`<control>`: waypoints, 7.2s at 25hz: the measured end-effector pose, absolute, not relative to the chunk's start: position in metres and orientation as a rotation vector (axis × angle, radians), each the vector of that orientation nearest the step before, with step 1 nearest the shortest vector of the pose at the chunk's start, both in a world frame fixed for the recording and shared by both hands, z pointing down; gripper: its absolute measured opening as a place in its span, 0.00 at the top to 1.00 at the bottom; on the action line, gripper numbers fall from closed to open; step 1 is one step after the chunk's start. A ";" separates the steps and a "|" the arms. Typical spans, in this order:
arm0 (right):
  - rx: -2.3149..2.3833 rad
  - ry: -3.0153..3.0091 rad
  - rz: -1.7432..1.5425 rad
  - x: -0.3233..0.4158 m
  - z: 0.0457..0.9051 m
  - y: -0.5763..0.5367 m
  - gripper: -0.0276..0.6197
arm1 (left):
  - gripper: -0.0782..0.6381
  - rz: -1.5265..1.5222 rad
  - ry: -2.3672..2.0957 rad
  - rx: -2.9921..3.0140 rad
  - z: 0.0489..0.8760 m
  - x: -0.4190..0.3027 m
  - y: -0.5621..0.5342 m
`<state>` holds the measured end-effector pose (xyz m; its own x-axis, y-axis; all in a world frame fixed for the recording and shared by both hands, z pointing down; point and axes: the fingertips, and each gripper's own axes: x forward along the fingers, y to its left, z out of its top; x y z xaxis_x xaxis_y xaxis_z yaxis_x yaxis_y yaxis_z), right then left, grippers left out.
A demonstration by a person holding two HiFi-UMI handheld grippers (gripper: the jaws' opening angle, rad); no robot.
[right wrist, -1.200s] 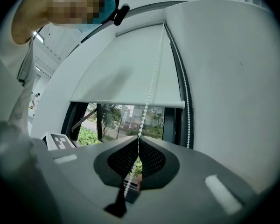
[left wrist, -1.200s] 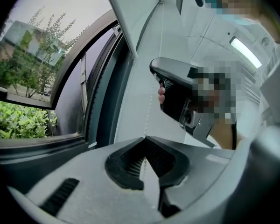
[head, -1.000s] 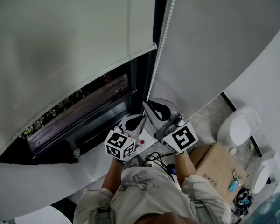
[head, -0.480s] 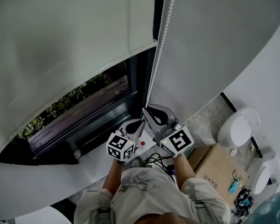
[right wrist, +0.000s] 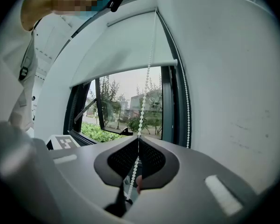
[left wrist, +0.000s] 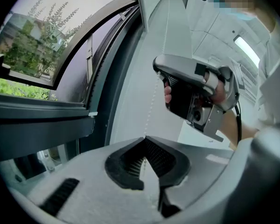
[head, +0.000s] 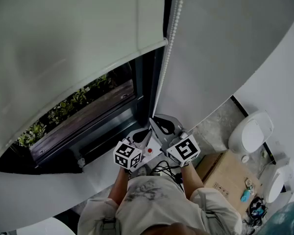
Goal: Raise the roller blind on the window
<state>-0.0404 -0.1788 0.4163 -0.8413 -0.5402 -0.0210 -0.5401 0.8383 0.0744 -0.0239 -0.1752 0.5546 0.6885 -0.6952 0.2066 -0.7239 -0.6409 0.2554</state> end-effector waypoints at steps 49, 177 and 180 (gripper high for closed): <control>0.834 -2.996 -0.099 -0.054 0.436 -0.175 0.94 | 0.76 -0.242 -1.258 2.955 0.326 -0.039 -0.176; 0.826 -3.181 -0.253 -0.040 0.286 -0.185 0.94 | 0.87 -0.035 -1.264 2.773 0.438 -0.026 -0.181; 0.854 -3.181 -0.267 -0.038 0.286 -0.186 0.94 | 0.87 -0.048 -1.263 2.772 0.438 -0.026 -0.181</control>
<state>-0.0377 -0.1858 0.2864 -0.8541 -0.4812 -0.1972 -0.5074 0.8543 0.1127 -0.0256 -0.1810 0.4378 0.6565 -0.7542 0.0106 -0.7512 -0.6526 0.0991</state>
